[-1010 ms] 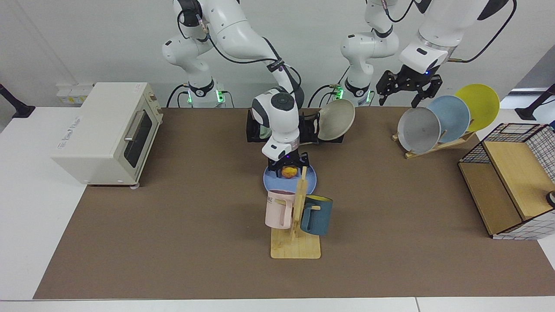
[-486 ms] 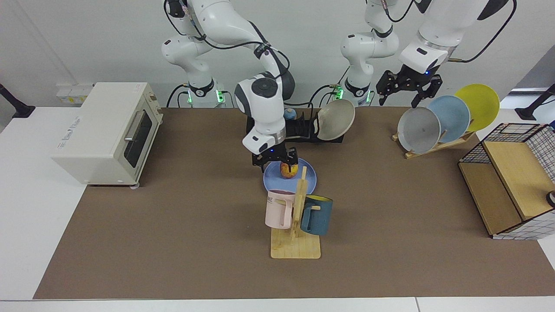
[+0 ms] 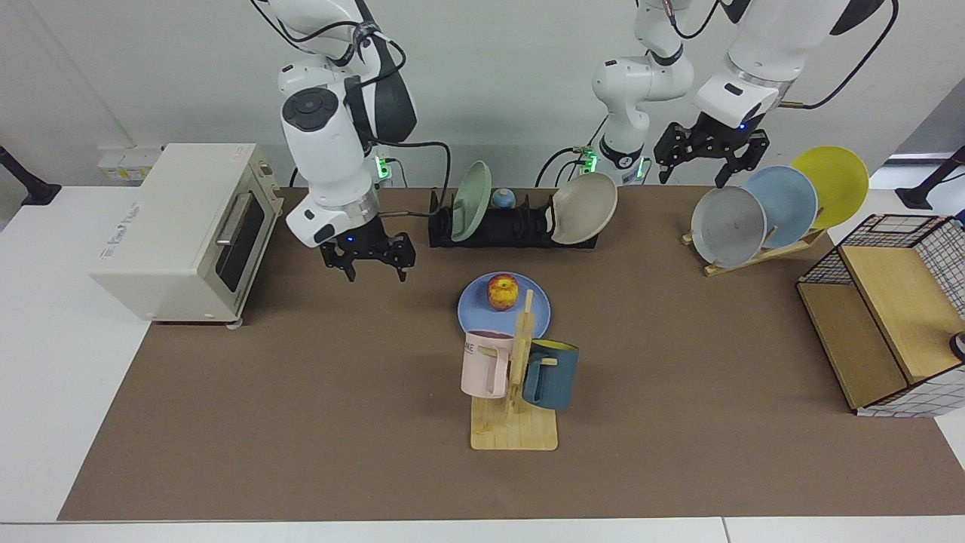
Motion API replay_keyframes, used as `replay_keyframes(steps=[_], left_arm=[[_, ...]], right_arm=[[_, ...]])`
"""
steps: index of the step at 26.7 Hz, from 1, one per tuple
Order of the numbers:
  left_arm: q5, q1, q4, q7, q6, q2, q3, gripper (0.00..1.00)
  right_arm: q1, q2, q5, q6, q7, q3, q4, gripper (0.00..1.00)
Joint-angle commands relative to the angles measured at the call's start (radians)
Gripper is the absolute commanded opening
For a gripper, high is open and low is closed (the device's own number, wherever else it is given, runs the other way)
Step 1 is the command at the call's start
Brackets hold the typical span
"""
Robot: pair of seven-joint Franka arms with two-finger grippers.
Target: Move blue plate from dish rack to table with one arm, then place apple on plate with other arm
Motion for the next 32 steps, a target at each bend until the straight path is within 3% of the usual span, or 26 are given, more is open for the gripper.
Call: replay_keyframes(steps=[1, 10, 17, 27, 32], left_arm=[[0.012, 0.007, 0.005, -0.006, -0.017, -0.008, -0.005, 1.00], [0.012, 0.007, 0.005, -0.008, -0.017, -0.008, -0.005, 1.00], [0.012, 0.007, 0.005, -0.008, -0.018, -0.008, -0.005, 1.00], [0.012, 0.007, 0.005, -0.008, -0.017, -0.008, -0.005, 1.00], [0.012, 0.007, 0.005, -0.008, -0.017, -0.008, -0.005, 1.00]], right_arm=[[-0.095, -0.077, -0.017, -0.069, -0.080, 0.016, -0.014, 1.00], [-0.230, -0.166, -0.020, -0.178, -0.227, 0.016, -0.007, 1.00], [-0.307, -0.176, -0.049, -0.283, -0.367, 0.014, 0.068, 1.00], [-0.301, -0.184, -0.095, -0.324, -0.382, 0.025, 0.085, 1.00], [-0.301, -0.189, -0.085, -0.323, -0.346, 0.031, 0.081, 1.00]])
